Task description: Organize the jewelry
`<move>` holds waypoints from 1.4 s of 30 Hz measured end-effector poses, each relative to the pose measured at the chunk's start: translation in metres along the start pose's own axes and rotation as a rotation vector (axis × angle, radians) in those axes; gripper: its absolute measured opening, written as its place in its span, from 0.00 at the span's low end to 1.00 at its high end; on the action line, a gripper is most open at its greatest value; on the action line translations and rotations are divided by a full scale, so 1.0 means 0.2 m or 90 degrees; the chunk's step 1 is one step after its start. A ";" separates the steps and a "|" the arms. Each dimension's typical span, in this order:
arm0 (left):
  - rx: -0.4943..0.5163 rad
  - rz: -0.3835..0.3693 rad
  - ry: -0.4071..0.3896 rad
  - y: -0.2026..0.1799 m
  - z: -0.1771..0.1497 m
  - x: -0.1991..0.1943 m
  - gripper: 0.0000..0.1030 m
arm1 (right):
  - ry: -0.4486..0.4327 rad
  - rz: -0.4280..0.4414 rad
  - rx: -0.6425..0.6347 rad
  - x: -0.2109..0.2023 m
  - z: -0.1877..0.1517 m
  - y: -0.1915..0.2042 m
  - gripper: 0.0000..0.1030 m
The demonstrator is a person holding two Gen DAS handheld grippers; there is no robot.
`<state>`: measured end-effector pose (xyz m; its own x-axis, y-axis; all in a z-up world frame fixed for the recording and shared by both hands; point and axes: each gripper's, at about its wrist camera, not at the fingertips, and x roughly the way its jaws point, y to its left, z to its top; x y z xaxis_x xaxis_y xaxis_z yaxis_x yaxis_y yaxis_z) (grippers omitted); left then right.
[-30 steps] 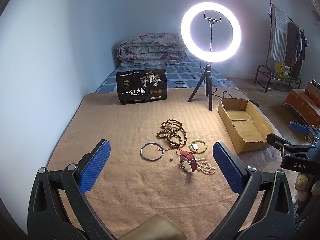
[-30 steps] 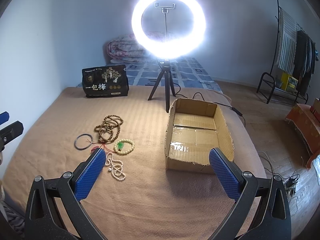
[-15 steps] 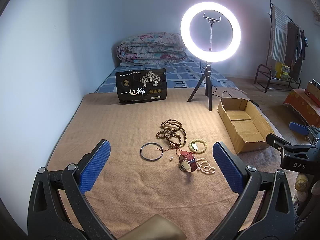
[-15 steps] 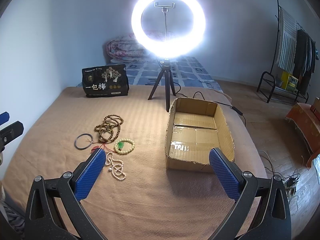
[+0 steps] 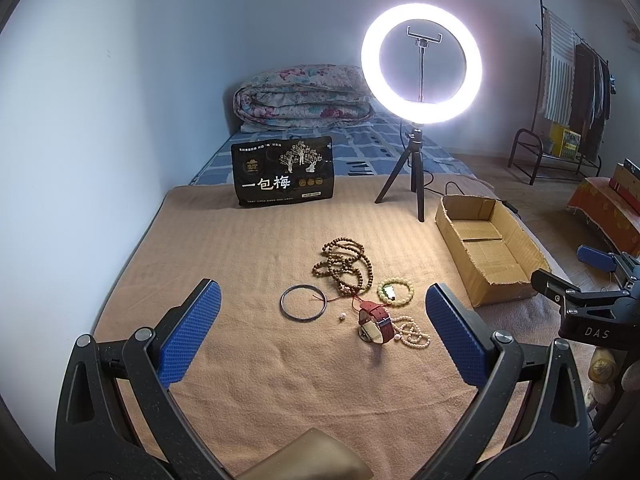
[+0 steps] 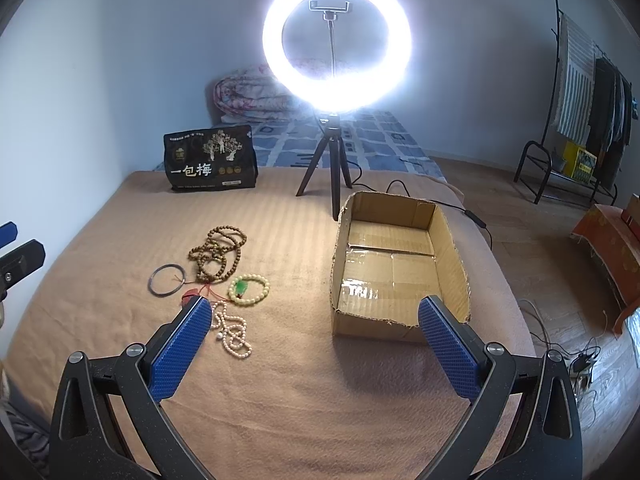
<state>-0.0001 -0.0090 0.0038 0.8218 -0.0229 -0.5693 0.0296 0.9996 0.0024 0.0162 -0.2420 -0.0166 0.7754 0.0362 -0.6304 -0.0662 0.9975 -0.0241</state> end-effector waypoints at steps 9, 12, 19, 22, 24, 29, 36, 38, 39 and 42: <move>0.000 0.000 0.000 0.00 0.00 0.00 1.00 | 0.004 0.001 0.000 0.01 0.00 0.00 1.00; 0.001 0.000 0.002 -0.01 -0.01 0.00 1.00 | 0.007 0.003 -0.001 0.02 -0.01 0.00 1.00; 0.001 -0.002 0.005 -0.03 -0.02 0.01 1.00 | 0.009 0.002 -0.004 0.02 -0.01 0.01 1.00; 0.001 0.001 0.010 -0.02 -0.03 0.01 1.00 | 0.011 0.002 -0.005 0.02 -0.02 0.01 1.00; -0.002 0.006 0.017 -0.01 -0.04 0.03 1.00 | 0.014 0.002 -0.006 0.03 -0.02 0.01 1.00; -0.011 0.025 0.031 0.08 -0.05 0.07 1.00 | 0.024 0.016 -0.010 0.04 -0.01 0.02 1.00; -0.053 0.029 0.082 0.23 -0.06 0.17 1.00 | 0.046 0.048 -0.026 0.08 -0.01 0.07 1.00; -0.061 0.024 0.092 0.26 -0.05 0.20 1.00 | 0.053 0.061 -0.028 0.10 -0.01 0.08 1.00; -0.064 0.024 0.094 0.27 -0.04 0.21 1.00 | 0.055 0.064 -0.030 0.11 -0.01 0.09 1.00; -0.067 0.024 0.102 0.30 -0.03 0.24 1.00 | 0.058 0.075 -0.040 0.13 0.00 0.13 1.00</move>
<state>0.0381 0.0492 -0.0287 0.7198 0.0089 -0.6941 -0.0656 0.9963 -0.0553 0.0346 -0.2158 -0.0345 0.7001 0.1447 -0.6992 -0.1953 0.9807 0.0074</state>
